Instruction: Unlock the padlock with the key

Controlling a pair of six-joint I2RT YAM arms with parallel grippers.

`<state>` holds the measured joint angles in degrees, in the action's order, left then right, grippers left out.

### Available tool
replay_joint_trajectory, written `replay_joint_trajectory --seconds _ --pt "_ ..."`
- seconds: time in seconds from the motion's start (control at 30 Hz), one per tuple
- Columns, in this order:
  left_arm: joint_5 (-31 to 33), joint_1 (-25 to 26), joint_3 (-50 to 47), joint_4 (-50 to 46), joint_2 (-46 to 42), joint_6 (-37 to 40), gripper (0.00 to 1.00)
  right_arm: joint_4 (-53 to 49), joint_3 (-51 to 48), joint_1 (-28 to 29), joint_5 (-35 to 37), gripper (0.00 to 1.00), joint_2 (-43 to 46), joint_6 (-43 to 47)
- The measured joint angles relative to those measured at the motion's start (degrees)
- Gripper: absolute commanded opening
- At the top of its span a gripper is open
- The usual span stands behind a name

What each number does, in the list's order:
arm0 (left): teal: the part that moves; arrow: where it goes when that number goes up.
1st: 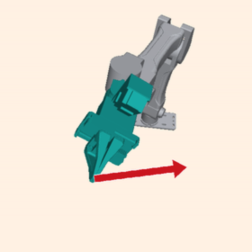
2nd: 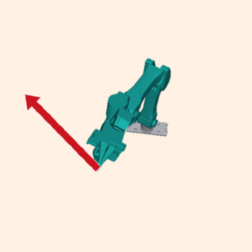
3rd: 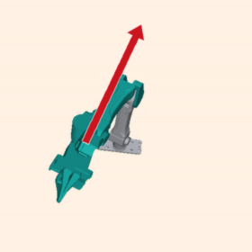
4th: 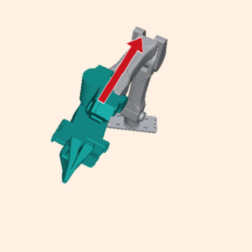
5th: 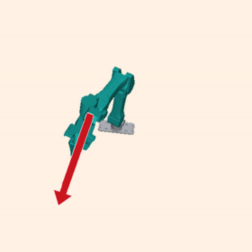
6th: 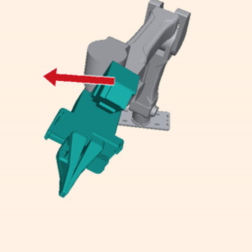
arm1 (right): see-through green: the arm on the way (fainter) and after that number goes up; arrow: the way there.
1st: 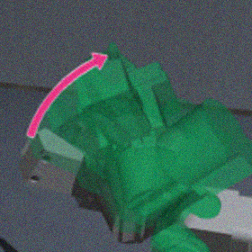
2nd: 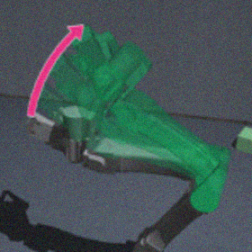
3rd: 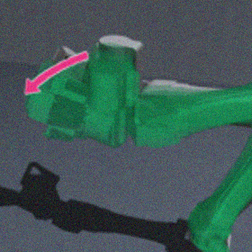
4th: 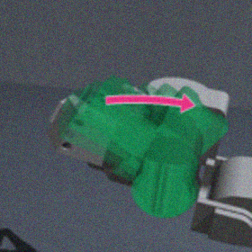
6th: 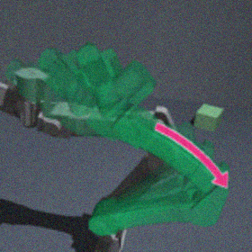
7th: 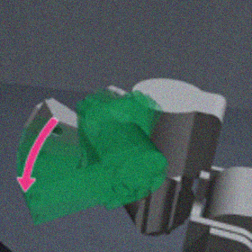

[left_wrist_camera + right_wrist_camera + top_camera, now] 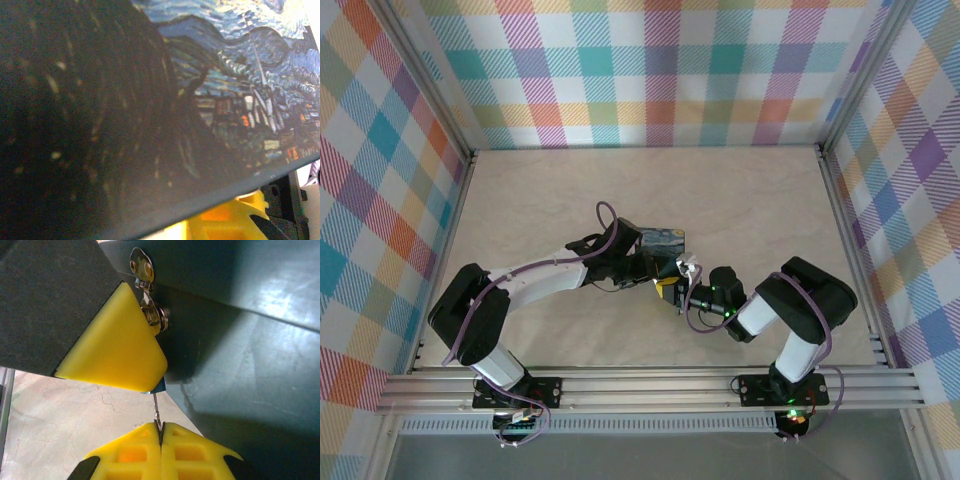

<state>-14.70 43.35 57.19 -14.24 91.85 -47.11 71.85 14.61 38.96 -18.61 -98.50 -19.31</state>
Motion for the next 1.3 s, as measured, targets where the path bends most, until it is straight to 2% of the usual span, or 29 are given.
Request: replay_joint_trajectory --seconds 1.3 --pt "0.15 0.04 -0.02 0.92 1.46 0.0 0.19 -4.9 0.5 0.07 0.04 0.0 1.81 -4.04"
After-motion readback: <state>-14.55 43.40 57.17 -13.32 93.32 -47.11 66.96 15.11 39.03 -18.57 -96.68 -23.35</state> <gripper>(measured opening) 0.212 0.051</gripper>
